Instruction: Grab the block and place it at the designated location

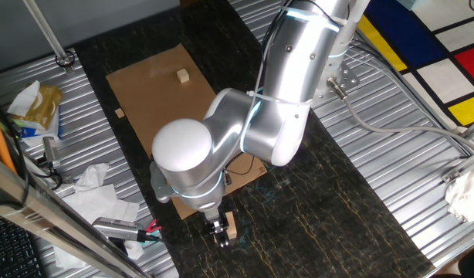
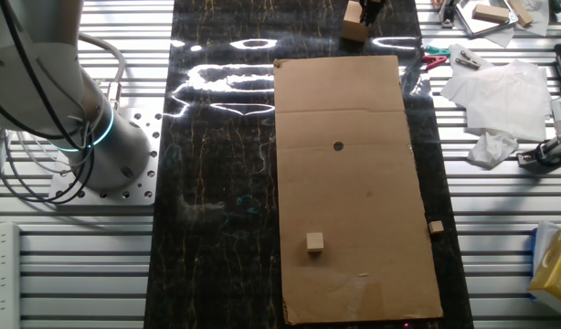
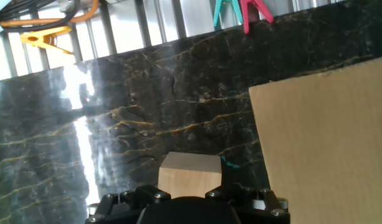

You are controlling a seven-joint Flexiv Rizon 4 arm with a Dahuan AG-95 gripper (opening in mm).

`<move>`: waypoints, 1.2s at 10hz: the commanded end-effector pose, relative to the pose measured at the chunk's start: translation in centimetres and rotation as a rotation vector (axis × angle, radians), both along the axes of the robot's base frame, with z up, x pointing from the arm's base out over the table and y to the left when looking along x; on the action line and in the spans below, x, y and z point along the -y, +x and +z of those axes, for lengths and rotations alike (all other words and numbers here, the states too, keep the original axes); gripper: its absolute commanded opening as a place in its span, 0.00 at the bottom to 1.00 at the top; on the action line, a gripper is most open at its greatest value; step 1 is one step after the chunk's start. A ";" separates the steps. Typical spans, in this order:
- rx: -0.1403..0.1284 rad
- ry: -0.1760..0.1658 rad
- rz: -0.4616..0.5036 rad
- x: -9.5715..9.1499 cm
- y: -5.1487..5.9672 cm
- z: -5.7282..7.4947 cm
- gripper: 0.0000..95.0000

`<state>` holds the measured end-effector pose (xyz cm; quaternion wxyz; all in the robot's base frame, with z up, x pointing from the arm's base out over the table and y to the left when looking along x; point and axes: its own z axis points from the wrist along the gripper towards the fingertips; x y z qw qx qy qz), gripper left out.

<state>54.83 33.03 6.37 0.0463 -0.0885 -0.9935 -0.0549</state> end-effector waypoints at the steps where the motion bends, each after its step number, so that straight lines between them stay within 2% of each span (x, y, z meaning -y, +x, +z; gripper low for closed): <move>1: -0.006 0.002 -0.011 -0.1 -0.1 -0.1 0.80; 12: -0.010 0.011 -0.048 -0.2 -0.9 -1.1 0.80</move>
